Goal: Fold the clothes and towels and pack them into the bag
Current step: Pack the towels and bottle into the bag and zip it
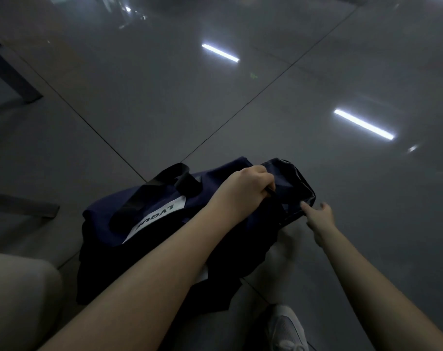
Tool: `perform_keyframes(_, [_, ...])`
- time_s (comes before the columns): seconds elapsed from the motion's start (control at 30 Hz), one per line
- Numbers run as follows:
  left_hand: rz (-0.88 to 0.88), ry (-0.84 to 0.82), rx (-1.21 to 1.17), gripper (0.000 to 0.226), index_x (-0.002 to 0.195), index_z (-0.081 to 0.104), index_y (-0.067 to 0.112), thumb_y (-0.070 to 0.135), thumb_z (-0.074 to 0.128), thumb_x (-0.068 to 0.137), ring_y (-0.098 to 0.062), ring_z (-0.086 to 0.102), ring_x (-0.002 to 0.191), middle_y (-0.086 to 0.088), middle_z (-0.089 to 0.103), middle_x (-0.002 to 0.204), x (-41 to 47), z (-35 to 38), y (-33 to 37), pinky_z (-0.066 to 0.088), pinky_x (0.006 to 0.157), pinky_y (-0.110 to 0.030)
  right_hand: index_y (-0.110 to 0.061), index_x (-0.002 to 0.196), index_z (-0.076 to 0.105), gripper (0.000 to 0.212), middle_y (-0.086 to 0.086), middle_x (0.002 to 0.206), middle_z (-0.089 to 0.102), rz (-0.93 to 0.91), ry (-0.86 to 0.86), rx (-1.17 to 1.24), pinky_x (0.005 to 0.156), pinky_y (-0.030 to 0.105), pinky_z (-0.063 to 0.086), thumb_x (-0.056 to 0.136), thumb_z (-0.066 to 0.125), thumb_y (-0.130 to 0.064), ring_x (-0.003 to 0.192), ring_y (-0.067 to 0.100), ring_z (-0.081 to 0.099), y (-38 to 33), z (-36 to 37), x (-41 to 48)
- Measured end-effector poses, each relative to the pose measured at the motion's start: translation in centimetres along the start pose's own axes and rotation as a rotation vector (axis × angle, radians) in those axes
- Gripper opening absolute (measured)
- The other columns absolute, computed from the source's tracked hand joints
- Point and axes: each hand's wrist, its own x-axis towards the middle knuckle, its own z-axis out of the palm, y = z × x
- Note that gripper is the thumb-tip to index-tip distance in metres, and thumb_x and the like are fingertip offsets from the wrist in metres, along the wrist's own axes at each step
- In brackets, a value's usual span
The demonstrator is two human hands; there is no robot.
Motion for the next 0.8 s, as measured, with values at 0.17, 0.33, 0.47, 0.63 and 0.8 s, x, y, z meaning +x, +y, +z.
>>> perform_keyframes(0.17, [-0.003,-0.005,-0.012,0.012,0.092,0.071,0.002,0.007,0.062,0.087,-0.032,0.062,0.085,-0.012,0.065,0.099,0.1,-0.2,0.2,0.05,0.071,-0.044,0.003,0.12,0.056,0.03,0.015,0.102,0.06,-0.083,-0.095,-0.02,0.078,0.037,0.044,0.091,0.054,-0.002,0.093,0.03,0.057,-0.9,0.3,-1.4])
perform_keyframes(0.33, [-0.032,-0.013,0.024,0.017,0.094,0.071,0.002,0.006,0.055,0.089,-0.034,0.062,0.087,-0.012,0.064,0.102,0.8,0.1,0.8,0.049,0.071,-0.045,0.004,0.096,0.061,0.019,0.011,0.077,0.059,-0.272,-0.304,-0.134,0.059,0.029,0.041,0.086,0.046,0.01,0.067,0.021,0.054,-0.6,0.5,-5.8])
perform_keyframes(0.47, [0.009,-0.015,0.046,0.02,0.089,0.071,0.003,0.01,0.053,0.086,-0.036,0.063,0.08,-0.013,0.065,0.096,1.1,0.3,1.5,0.05,0.067,-0.046,-0.003,0.074,0.066,0.02,0.01,0.063,0.057,-0.353,-0.331,-0.159,0.055,0.032,0.035,0.083,0.05,0.004,0.06,0.021,0.05,-0.3,0.3,-8.1])
perform_keyframes(0.63, [-0.018,-0.01,0.096,0.019,0.098,0.069,0.003,0.01,0.052,0.092,-0.034,0.062,0.089,-0.012,0.064,0.104,1.8,0.6,2.6,0.049,0.072,-0.043,-0.002,0.085,0.07,0.019,0.017,0.075,0.064,-0.338,-0.367,-0.161,0.067,0.039,0.048,0.088,0.052,0.001,0.069,0.025,0.058,-1.1,-2.0,-10.2])
perform_keyframes(0.8, [-0.048,-0.13,0.165,0.018,0.104,0.064,0.006,0.012,0.051,0.093,-0.03,0.06,0.097,-0.009,0.058,0.111,1.8,1.8,3.6,0.048,0.076,-0.04,-0.021,0.11,0.061,0.026,0.002,0.098,0.068,-0.196,-0.529,-0.191,0.087,0.033,0.049,0.098,0.042,-0.033,0.092,0.014,0.064,-1.5,-3.3,-11.5])
